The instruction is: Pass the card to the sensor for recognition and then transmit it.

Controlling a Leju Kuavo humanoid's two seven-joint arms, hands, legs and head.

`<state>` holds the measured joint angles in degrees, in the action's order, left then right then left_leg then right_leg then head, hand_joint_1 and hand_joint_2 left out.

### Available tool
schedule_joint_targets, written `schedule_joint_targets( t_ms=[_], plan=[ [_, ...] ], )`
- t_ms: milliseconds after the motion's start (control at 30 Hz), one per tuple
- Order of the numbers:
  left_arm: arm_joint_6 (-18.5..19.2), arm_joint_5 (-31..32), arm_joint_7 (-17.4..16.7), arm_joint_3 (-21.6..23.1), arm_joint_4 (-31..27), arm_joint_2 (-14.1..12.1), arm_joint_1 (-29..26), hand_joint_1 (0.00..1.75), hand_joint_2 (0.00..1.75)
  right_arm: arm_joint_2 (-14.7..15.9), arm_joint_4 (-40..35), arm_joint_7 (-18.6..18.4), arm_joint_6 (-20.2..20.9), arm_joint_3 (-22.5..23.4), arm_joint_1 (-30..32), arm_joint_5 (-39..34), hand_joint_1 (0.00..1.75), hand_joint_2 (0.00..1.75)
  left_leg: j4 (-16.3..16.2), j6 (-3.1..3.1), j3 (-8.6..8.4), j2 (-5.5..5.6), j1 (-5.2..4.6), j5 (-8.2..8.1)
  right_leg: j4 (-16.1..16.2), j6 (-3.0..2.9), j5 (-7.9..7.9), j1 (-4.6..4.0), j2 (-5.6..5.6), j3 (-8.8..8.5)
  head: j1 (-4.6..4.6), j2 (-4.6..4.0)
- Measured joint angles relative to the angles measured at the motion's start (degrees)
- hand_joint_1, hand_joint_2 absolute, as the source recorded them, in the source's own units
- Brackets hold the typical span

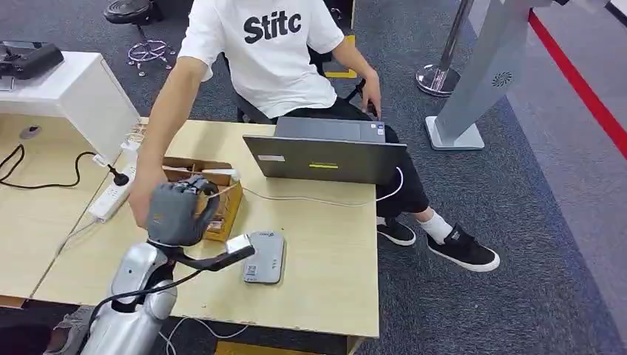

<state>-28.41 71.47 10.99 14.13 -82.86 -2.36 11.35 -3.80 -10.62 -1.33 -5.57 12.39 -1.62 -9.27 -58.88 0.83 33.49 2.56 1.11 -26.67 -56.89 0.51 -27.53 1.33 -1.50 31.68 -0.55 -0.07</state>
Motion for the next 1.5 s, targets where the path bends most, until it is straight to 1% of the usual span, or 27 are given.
schedule_joint_targets(
  t_ms=[33, 167, 267, 533, 700, 800, 933, 1067, 1167, 1233, 1333, 1500],
  plan=[
    [0.68, 0.46, -0.15, 1.99, 0.31, 0.48, -0.06, 1.75, 1.75, -0.02, 0.0, -0.02, 0.0, 0.0, 0.01, 0.15, 0.0, 1.75, 0.0, 0.0, 0.0, 0.0, 0.0, 0.0, 0.0, 0.0, 0.0, 0.0, 0.0, 0.0, 0.0, 0.0],
    [2.79, 2.36, -1.37, 6.47, 2.7, 1.27, -0.16, 1.75, 1.75, -0.11, 0.0, -0.15, 0.0, -0.02, 0.0, 0.85, 0.0, 1.75, 0.01, 0.0, 0.0, 0.0, 0.01, 0.0, -0.01, 0.0, 0.0, -0.01, 0.01, 0.0, 0.0, 0.0],
    [4.04, 3.04, -1.84, 8.54, 5.29, 1.51, -0.18, 1.75, 1.75, -0.17, 0.0, -0.35, 0.04, -0.02, 0.02, 1.0, 0.0, 1.75, 0.01, 0.0, 0.0, -0.01, 0.02, 0.0, -0.02, 0.0, 0.0, -0.02, -0.01, 0.01, -0.02, 0.0],
    [5.7, 4.63, -2.95, 10.92, 12.48, 1.83, -0.04, 1.75, 1.75, -0.35, 0.0, -0.92, 0.17, -0.02, 0.03, 1.68, 0.0, 1.75, 0.01, 0.0, 0.0, -0.01, 0.02, 0.0, -0.01, 0.0, 0.0, -0.01, 0.0, 0.01, 0.0, 0.0],
    [7.85, 5.83, -3.65, 11.71, 17.64, 1.83, 0.6, 1.75, 1.75, -0.44, 0.0, -0.92, 0.35, -0.07, 0.03, 2.14, 0.0, 1.75, 0.01, 0.0, 0.0, -0.01, 0.02, 0.0, -0.01, 0.0, 0.0, -0.01, 0.0, 0.0, 0.0, 0.0],
    [7.35, 6.18, -3.82, 11.91, 19.42, 1.83, 1.37, 1.75, 1.75, -0.44, 0.0, -0.92, 0.59, -0.07, 0.04, 2.14, 0.0, 1.75, 0.01, -0.03, 0.0, 0.02, 0.02, 0.02, -0.01, 0.0, 0.0, -0.01, 0.02, -0.03, 0.0, 0.0],
    [4.86, 6.47, -4.41, 11.97, 21.18, 2.12, 1.92, 1.75, 1.75, -0.44, 0.0, -0.92, 0.7, -0.06, 0.07, 2.16, 0.0, 1.75, 0.01, -0.03, -0.01, 0.0, 0.02, 0.03, -0.02, 0.0, 0.0, -0.02, 0.02, -0.04, 0.0, 0.0],
    [1.28, 5.02, -5.03, 11.84, 21.24, 2.03, 2.09, 1.75, 1.75, -0.44, 0.02, -0.9, 0.59, -0.04, 0.09, 2.21, 0.0, 1.75, 0.01, -0.09, 0.01, 0.0, 0.02, 0.08, -0.03, 0.02, 0.04, -0.01, 0.02, -0.03, 0.0, 0.0],
    [-0.09, 2.49, -5.16, 10.28, 18.51, 1.46, 2.81, 1.75, 1.75, -0.44, 0.02, -0.9, 0.35, -0.04, 0.09, 2.69, 0.0, 1.75, 0.01, -0.09, 0.02, 0.01, 0.02, 0.08, -0.04, 0.02, 0.04, -0.02, 0.02, -0.03, 0.0, 0.0],
    [0.15, 0.85, -5.22, 8.69, 16.1, 0.74, 3.73, 1.75, 1.75, -0.44, 0.02, -0.9, 0.28, -0.04, 0.1, 2.86, 0.0, 1.75, 0.01, -0.07, 0.02, 0.0, 0.03, 0.1, -0.05, 0.02, 0.06, -0.03, 0.02, -0.02, 0.0, 0.0],
    [0.98, -1.25, -5.11, 5.04, 11.82, -0.96, 6.35, 1.75, 1.75, -0.44, 0.02, -0.83, 0.17, -0.04, 0.15, 3.08, 0.0, 1.75, 0.02, -0.07, 0.02, 0.0, 0.04, 0.12, -0.07, 0.01, 0.06, -0.03, 0.03, -0.02, 0.0, 0.0],
    [1.62, -3.24, -5.11, 0.43, 9.02, -3.52, 9.41, 1.75, 1.75, -0.44, 0.02, -0.37, 0.22, -0.04, 0.14, 3.28, 0.0, 1.75, 0.02, -0.04, 0.01, 0.0, 0.04, 0.16, -0.09, 0.01, 0.07, -0.03, 0.02, -0.02, 0.0, 0.0]
  ],
)
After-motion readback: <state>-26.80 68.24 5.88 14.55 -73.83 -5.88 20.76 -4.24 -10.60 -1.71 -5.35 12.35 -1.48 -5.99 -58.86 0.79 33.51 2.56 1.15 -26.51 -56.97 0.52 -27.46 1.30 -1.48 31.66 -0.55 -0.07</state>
